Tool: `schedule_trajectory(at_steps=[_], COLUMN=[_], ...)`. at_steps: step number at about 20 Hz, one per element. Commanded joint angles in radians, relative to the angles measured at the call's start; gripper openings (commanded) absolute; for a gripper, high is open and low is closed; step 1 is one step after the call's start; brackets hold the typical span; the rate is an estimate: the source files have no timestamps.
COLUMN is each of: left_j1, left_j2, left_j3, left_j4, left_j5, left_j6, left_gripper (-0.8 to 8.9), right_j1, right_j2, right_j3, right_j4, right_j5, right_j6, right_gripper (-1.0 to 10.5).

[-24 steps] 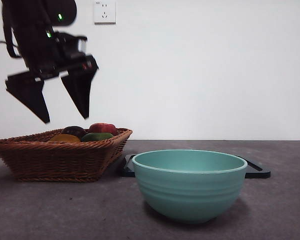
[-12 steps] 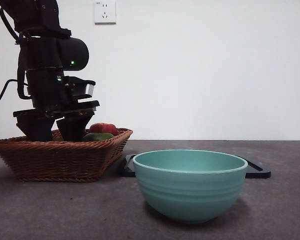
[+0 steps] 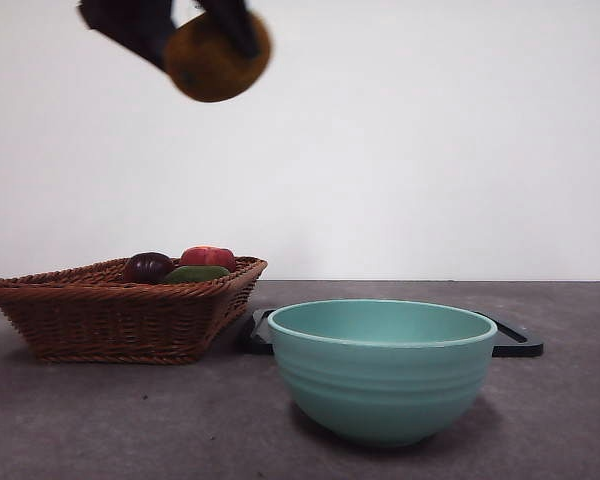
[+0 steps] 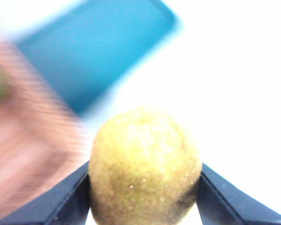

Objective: Pick up the wifruite, put it on the bowl, pick up the plate, put it on desk

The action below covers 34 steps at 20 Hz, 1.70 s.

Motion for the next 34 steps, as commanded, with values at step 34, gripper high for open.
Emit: schedule_trajectory(at_steps=[34], left_j1=[-0.277], left_j2=[0.504], left_j3=[0.023], left_j4=[0.186], left_j5=[-0.066], left_j6=[0.057], left_gripper=[4.45], right_j1=[0.003], right_j2=[0.004], right_j3=[0.021], right_j4=[0.006], right_j5=[0.003], right_j6=[0.008], right_gripper=[3.6])
